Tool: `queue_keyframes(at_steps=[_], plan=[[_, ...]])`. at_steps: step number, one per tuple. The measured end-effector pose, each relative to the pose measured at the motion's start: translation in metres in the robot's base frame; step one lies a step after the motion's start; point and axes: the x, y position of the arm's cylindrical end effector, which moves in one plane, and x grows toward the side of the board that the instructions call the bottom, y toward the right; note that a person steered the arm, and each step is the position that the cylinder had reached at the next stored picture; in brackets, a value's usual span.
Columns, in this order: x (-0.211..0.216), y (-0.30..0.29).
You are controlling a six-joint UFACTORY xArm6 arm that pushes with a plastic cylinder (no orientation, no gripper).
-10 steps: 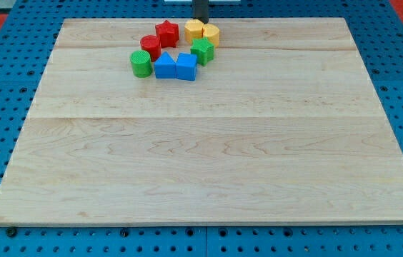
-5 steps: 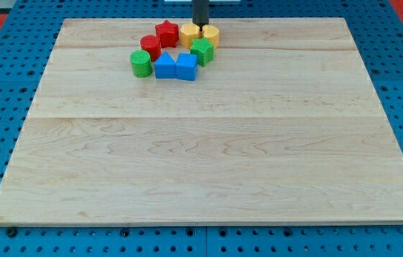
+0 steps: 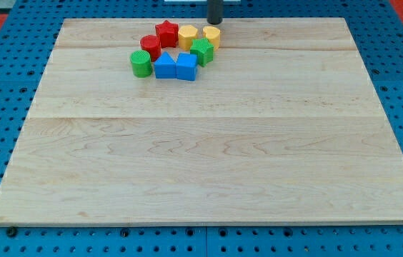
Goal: Move the red star and yellow blocks into the group of blocks
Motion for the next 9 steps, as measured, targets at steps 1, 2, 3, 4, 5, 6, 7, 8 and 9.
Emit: queue_keyframes(at_steps=[1, 2, 3, 4, 5, 6, 7, 8, 9], plan=[[0.000, 0.005], [0.000, 0.005], [0.000, -0.006], [0.000, -0.008], [0.003, -0.004], [0.004, 0.041], [0.031, 0.038], [0.042, 0.014], [0.046, 0.001]])
